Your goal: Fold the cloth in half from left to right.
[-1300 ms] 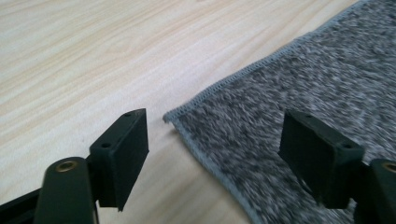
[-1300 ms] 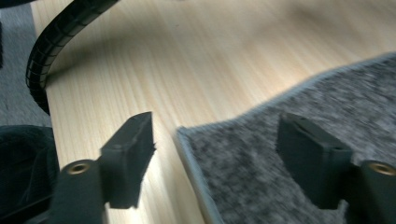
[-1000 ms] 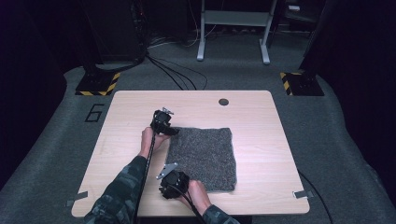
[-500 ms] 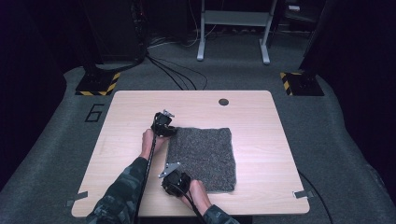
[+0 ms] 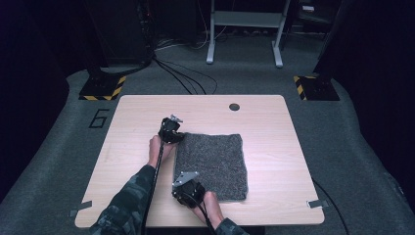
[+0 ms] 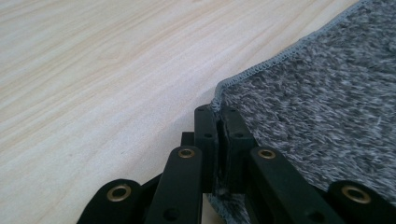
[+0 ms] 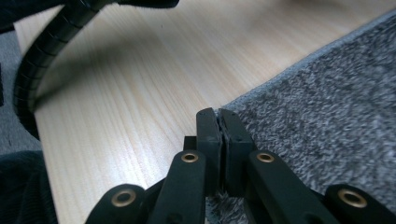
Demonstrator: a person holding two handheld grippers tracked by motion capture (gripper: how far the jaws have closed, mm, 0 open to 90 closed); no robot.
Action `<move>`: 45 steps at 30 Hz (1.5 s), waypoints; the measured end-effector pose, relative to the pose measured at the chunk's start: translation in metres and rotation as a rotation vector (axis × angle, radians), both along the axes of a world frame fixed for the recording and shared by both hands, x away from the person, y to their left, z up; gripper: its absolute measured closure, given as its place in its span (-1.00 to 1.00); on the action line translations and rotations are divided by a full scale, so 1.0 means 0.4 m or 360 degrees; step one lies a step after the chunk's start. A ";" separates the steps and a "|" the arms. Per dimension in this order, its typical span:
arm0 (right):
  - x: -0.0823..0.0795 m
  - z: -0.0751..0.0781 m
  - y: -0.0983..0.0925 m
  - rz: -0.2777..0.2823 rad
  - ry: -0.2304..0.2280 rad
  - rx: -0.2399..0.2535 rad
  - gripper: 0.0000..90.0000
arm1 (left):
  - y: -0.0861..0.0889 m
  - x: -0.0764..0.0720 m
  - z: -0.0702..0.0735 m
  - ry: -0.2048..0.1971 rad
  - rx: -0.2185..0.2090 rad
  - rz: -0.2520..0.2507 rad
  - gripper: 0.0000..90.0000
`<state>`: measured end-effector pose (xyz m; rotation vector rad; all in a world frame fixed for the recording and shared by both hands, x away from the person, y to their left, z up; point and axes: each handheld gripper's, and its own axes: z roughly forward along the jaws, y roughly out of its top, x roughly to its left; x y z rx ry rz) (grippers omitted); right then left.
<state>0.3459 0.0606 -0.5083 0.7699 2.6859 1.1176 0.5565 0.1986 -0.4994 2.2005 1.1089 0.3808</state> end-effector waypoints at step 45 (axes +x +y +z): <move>-0.002 0.147 0.011 -0.0007 -0.0148 0.0364 0.97 | 0.073 0.011 0.152 -0.0041 0.0146 0.0051 0.92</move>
